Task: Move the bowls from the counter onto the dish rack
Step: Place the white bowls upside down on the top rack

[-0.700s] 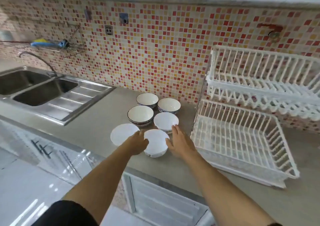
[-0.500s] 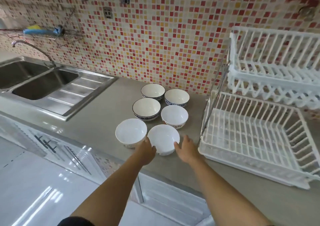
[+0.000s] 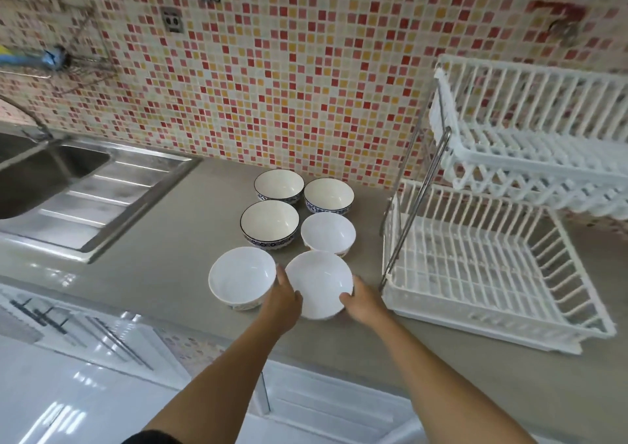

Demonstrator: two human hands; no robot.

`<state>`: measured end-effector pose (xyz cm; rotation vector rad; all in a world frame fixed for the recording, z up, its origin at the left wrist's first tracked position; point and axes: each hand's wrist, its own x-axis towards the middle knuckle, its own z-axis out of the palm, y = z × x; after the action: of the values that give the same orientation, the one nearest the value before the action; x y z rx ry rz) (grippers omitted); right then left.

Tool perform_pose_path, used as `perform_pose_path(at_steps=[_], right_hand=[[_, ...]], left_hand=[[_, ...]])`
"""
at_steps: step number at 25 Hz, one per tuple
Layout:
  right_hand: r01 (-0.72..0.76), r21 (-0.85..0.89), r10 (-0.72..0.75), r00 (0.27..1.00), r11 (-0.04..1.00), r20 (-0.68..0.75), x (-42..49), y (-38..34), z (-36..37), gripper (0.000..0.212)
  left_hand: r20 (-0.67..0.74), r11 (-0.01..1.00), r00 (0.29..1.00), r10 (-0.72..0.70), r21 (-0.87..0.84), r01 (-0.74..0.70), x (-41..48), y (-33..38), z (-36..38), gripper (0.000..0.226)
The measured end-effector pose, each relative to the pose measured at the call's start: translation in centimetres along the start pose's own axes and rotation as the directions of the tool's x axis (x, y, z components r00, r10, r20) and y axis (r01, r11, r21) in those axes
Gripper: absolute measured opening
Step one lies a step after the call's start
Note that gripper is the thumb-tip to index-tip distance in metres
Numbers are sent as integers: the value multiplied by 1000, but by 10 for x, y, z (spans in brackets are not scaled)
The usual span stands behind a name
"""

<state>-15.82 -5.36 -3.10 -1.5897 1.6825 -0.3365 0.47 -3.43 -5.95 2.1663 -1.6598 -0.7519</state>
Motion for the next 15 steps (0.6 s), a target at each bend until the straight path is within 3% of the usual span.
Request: perform_pose_path(at_steps=[3, 5, 8, 10, 12, 15], right_hand=[[190, -108, -196, 980, 976, -43, -23, -21, -33, 57], [282, -91, -293, 946, 955, -139, -37, -39, -58, 57], [376, 93, -321, 876, 922, -360, -60, -64, -99, 71], [428, 205, -338, 868, 880, -363, -74, -80, -122, 93], [494, 262, -387, 845, 829, -370, -91, -92, -142, 93], [673, 296, -524, 725, 678, -448, -117, -104, -180, 76]], left_hand=[[-71, 989, 993, 99, 115, -90, 6, 24, -38, 64], [-154, 972, 971, 185, 177, -157, 10, 47, -71, 49], [-344, 956, 914, 215, -118, -269, 0, 86, -118, 30], [-438, 858, 880, 185, -364, -362, -13, 113, -143, 29], [-529, 768, 820, 220, -424, -480, -22, 139, -160, 31], [-566, 669, 752, 336, -419, -614, -29, 177, -176, 31]])
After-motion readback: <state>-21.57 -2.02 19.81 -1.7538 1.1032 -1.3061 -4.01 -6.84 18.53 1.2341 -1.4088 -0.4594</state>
